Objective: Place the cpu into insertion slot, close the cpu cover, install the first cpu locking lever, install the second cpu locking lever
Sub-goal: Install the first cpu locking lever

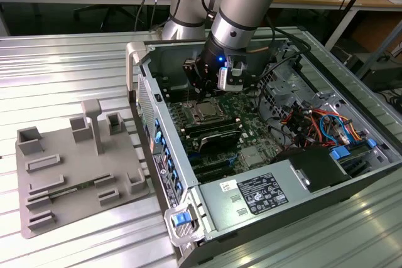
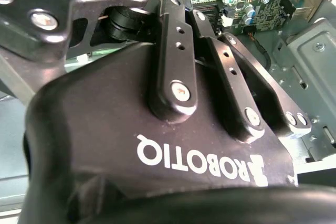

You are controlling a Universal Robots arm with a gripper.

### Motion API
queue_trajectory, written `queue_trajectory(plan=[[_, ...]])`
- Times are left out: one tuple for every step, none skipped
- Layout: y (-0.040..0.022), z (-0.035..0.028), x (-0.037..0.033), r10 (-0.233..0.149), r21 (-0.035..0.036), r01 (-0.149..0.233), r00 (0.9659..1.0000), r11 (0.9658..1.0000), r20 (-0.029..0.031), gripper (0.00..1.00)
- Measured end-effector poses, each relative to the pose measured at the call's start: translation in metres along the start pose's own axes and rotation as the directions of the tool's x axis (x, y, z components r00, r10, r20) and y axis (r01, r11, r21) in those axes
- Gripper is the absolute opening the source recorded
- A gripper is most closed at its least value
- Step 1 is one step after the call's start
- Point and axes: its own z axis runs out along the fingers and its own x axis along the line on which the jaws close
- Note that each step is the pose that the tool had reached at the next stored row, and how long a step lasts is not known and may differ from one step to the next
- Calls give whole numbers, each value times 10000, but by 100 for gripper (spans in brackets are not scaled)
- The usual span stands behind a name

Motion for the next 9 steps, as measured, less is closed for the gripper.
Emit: queue_trajectory(plan=[[0, 0, 0, -8, -1, 8, 10000, 10000, -1, 11], [0, 0, 0, -18, -2, 18, 10000, 10000, -3, 11], [0, 0, 0, -27, -4, 27, 10000, 10000, -5, 11], [0, 0, 0, -41, -6, 41, 10000, 10000, -8, 11], [0, 0, 0, -53, -7, 53, 10000, 10000, -10, 11], [0, 0, 0, -59, -8, 59, 10000, 10000, -11, 11], [0, 0, 0, -68, -9, 68, 10000, 10000, -12, 11], [0, 0, 0, -86, -10, 86, 10000, 10000, -14, 11], [0, 0, 0, -99, -10, 99, 9999, 10000, -16, 11]])
